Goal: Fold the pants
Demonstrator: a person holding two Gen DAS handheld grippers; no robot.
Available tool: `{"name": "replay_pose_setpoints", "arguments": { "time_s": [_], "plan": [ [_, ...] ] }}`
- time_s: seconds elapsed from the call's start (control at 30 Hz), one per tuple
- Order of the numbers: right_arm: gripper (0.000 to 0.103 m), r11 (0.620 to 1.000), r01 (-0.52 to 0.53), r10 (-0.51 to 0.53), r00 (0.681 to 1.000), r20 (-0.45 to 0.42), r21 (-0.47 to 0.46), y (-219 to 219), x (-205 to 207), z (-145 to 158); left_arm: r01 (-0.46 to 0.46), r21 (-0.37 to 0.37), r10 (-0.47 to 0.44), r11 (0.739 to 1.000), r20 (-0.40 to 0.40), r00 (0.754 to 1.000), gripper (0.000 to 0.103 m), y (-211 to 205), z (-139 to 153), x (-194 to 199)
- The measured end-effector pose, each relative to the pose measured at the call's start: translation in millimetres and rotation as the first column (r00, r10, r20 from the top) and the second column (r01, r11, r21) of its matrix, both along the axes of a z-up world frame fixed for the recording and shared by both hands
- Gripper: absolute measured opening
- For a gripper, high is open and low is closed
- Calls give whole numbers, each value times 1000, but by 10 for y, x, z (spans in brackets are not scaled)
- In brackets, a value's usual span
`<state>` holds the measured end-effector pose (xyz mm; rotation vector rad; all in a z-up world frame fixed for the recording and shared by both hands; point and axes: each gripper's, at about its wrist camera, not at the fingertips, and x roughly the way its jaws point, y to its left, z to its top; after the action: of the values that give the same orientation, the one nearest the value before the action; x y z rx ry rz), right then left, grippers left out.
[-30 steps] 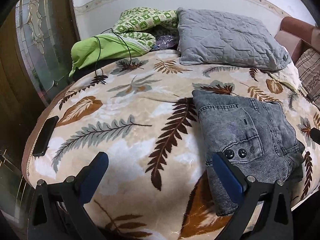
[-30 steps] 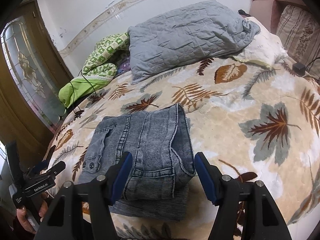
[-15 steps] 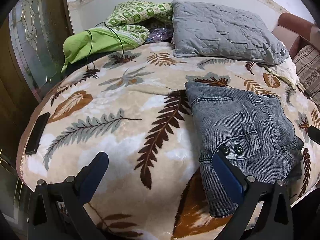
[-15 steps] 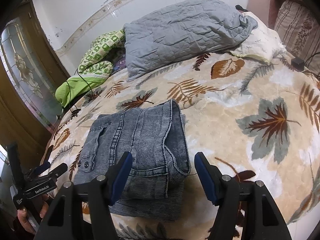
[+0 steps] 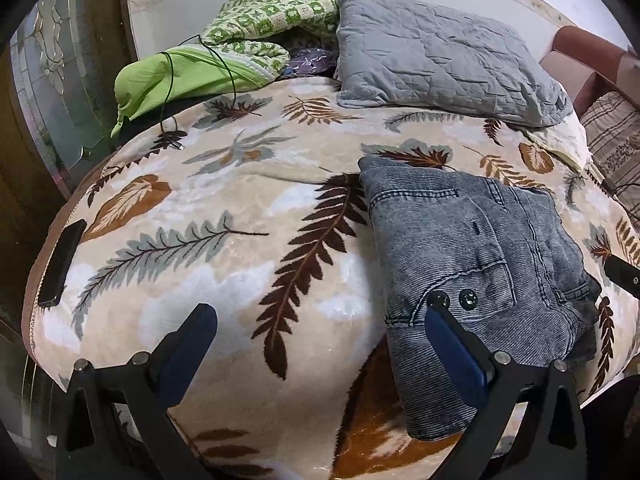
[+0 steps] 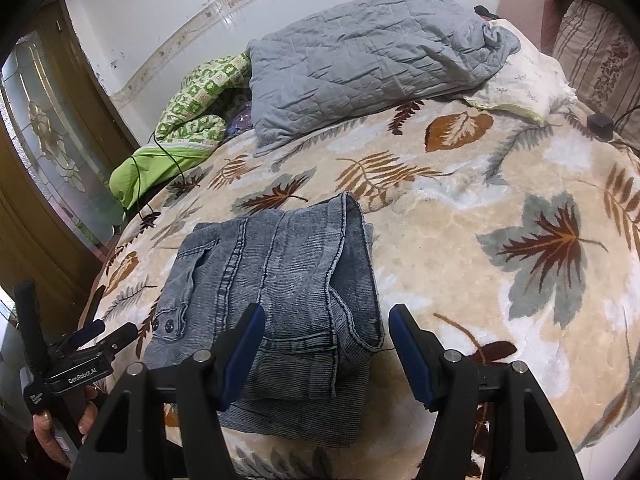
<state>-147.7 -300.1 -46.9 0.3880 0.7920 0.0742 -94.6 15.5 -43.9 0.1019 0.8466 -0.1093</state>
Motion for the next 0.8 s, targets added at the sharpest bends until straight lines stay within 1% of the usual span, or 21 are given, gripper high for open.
{"name": "replay_pose_setpoints", "arguments": {
  "time_s": [0.53,0.8],
  "plan": [
    [68,999,12,-11,1000,-27,41,-71,57,-73,19,-21,-19,1000,-21,1000,103,-17,-32,44],
    [68,999,3,-2,999,-32,38,-57,70,-84,23,-22,-24,999,-33,999,103,-32,-50,46]
  ]
}}
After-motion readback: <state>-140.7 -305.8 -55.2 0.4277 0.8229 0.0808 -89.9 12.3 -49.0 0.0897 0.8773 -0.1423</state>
